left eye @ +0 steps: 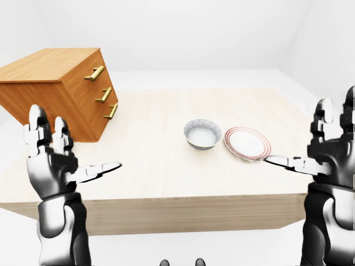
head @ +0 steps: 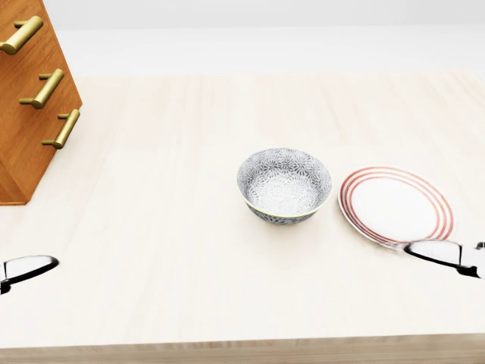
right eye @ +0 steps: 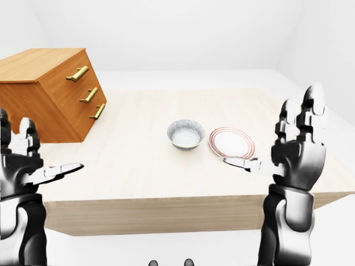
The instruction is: Put the bowl on top of the cabinet.
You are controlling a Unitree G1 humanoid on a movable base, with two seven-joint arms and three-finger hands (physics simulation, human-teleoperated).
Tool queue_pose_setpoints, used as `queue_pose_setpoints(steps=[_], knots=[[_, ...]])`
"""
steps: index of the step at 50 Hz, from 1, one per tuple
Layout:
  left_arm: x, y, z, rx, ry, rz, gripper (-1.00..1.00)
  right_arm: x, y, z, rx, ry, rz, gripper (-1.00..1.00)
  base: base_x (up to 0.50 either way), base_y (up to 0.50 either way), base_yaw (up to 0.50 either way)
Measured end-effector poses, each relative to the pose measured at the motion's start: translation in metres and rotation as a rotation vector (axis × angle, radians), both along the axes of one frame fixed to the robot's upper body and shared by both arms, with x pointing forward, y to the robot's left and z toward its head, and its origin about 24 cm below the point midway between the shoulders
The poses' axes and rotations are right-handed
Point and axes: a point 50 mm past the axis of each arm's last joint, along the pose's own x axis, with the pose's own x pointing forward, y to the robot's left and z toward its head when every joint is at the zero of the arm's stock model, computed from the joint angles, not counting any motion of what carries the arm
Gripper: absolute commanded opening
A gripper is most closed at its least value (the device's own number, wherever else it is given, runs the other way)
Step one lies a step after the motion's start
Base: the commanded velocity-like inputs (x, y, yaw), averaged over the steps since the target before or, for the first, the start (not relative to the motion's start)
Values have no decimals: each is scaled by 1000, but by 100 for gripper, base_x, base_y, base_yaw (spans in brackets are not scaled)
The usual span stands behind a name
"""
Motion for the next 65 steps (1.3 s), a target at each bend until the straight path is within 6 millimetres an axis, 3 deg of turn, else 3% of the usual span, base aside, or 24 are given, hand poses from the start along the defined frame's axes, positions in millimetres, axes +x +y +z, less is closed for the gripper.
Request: queue_pose_setpoints(steps=[7, 16, 33, 50, 65], knots=[[-33, 29, 40, -32, -208, 132, 100, -42, -24, 46, -24, -239, -93, 100, 0, 0, 0], [-58, 42, 62, -49, -334, 204, 100, -67, -28, 68, -54, -363, -124, 100, 10, 0, 0], [-73, 48, 74, -61, -407, 240, 100, -85, -30, 80, -77, -436, -141, 100, 42, 0, 0], [-76, 49, 77, -64, -423, 245, 100, -89, -31, 79, -82, -433, -147, 100, 43, 0, 0], [-77, 48, 76, -62, -420, 247, 100, -89, -29, 79, -106, -426, -151, 100, 4, 16, 0]])
